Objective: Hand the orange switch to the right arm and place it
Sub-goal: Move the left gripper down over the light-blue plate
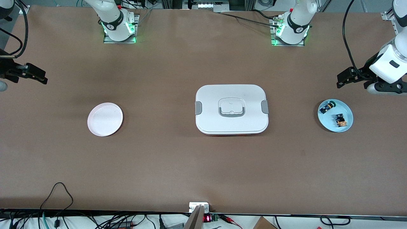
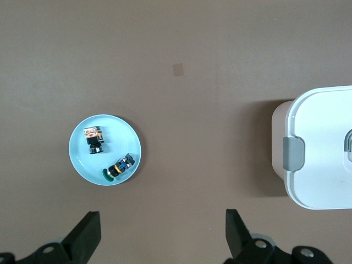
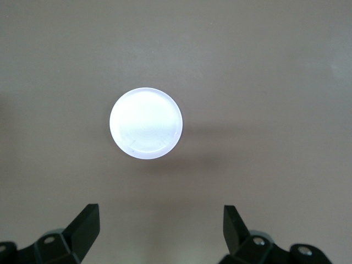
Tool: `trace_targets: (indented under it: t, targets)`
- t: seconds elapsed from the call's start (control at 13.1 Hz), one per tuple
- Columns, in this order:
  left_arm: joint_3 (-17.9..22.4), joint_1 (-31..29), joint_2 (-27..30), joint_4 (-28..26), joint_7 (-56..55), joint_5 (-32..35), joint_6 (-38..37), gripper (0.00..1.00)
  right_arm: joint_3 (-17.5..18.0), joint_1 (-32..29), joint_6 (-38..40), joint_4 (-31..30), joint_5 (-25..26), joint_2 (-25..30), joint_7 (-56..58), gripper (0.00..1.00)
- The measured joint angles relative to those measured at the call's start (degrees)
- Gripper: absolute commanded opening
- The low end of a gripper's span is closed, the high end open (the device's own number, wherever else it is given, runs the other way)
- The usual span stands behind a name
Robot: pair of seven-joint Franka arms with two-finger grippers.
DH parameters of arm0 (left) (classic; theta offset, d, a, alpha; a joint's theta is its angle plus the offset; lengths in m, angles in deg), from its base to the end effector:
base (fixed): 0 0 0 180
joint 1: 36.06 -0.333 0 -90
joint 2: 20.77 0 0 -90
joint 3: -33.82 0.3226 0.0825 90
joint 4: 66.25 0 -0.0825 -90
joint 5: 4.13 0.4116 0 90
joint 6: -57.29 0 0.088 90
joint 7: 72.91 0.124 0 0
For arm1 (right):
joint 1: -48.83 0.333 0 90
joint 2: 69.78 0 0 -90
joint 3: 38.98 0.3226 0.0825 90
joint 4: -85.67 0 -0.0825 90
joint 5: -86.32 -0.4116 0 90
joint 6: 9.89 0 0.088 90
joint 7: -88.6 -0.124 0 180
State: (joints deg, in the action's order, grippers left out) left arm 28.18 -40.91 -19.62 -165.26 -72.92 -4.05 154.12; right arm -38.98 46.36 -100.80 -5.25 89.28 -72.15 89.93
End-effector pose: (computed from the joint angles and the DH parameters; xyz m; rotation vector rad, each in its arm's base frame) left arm 0.5807 -0.0083 0.5570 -3.1379 0.0216 0.0283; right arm 0.5934 -0.0319 0.5833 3.0905 -0.0278 -0.0668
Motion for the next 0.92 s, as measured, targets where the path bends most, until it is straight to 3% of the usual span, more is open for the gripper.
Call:
trace_targets:
  t: [0.61, 0.92]
  targets:
    - [0.0, -0.02, -0.31, 0.22, 1.29, 0.0, -0.69, 1.0, 0.0, 0.0, 0.06, 0.08, -0.62, 0.0, 0.17, 1.0]
    - [0.16, -3.27, -4.55, -0.4, 15.69, 0.04, 0.69, 1.0, 0.0, 0.0, 0.07, 0.11, -0.62, 0.0, 0.2, 1.0]
